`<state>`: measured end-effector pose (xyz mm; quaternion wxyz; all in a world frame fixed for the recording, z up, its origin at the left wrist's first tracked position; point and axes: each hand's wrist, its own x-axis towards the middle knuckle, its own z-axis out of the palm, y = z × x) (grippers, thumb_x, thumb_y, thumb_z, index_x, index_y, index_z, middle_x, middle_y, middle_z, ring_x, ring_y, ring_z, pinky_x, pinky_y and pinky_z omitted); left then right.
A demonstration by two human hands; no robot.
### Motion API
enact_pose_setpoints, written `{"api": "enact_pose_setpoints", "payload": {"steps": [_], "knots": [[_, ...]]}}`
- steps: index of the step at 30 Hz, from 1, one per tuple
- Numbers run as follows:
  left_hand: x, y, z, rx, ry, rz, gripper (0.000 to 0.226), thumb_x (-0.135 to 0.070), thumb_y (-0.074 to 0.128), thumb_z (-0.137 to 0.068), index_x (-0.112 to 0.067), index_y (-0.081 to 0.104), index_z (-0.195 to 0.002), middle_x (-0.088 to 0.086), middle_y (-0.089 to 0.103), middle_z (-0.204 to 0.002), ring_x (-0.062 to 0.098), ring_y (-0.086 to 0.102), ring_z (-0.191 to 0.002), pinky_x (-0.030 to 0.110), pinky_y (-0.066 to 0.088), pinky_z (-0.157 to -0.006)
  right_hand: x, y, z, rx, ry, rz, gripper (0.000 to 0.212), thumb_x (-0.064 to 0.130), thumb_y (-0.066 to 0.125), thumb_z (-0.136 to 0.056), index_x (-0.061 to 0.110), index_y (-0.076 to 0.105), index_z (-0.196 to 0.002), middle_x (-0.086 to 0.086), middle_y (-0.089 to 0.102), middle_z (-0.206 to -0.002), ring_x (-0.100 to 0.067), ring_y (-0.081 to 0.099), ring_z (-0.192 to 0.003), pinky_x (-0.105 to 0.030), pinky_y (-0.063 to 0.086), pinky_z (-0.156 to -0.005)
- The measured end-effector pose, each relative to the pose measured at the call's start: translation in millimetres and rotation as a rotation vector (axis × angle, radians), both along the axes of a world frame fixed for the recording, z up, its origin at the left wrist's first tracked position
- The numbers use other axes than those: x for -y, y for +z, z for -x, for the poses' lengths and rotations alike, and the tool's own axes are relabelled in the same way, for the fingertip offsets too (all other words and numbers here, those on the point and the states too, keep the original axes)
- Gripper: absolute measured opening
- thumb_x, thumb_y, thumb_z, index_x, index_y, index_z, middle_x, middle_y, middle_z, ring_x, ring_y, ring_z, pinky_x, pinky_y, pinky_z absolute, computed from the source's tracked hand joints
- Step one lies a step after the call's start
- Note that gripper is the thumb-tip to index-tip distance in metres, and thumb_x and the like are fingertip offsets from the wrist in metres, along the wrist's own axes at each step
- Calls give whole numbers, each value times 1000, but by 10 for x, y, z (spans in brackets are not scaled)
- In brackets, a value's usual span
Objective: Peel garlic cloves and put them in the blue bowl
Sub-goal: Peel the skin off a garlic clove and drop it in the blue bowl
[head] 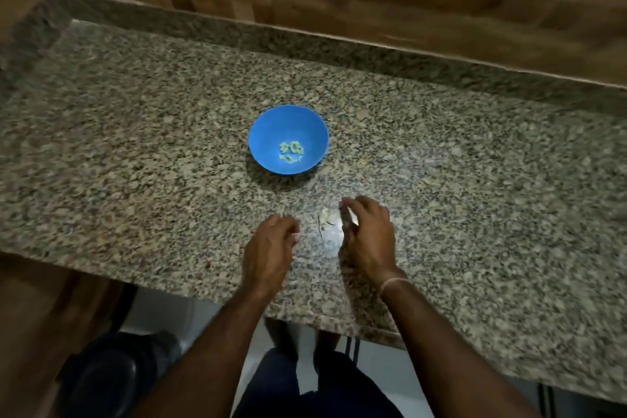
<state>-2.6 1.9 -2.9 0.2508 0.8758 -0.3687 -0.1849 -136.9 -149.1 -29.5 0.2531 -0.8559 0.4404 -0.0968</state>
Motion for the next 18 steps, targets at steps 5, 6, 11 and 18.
{"api": "enact_pose_setpoints", "payload": {"steps": [5,6,11,18], "knots": [[66,-7,-54,70,-3,-4,18,-15,69,-93,-28,60,-86,-10,59,-92,17,55,-92,33,44,-61,26,78,-94,-101,10,27,45,12,69,-94,32,64,-133,-1,52,-148,-32,45,-127,-45,44,-90],[94,26,-64,63,22,21,19,-16,68,-94,-29,58,-86,-12,58,-90,16,55,-91,33,43,-60,23,86,-107,-109,1,31,47,11,70,-93,33,63,-134,0,52,-149,-32,46,-127,-45,45,-89],[576,472,-360,122,193,246,10,-19,68,-95,-24,63,-88,-19,56,-82,12,52,-83,30,33,-59,40,101,-181,-109,-17,6,50,14,73,-91,34,61,-135,2,48,-152,-30,45,-127,-44,47,-86],[979,434,-998,320,26,96,20,-12,79,-87,-19,71,-105,2,68,-109,30,57,-107,43,49,-76,101,83,-226,-46,-24,-39,48,15,71,-93,31,62,-137,2,47,-155,-27,44,-128,-40,50,-91]]}}
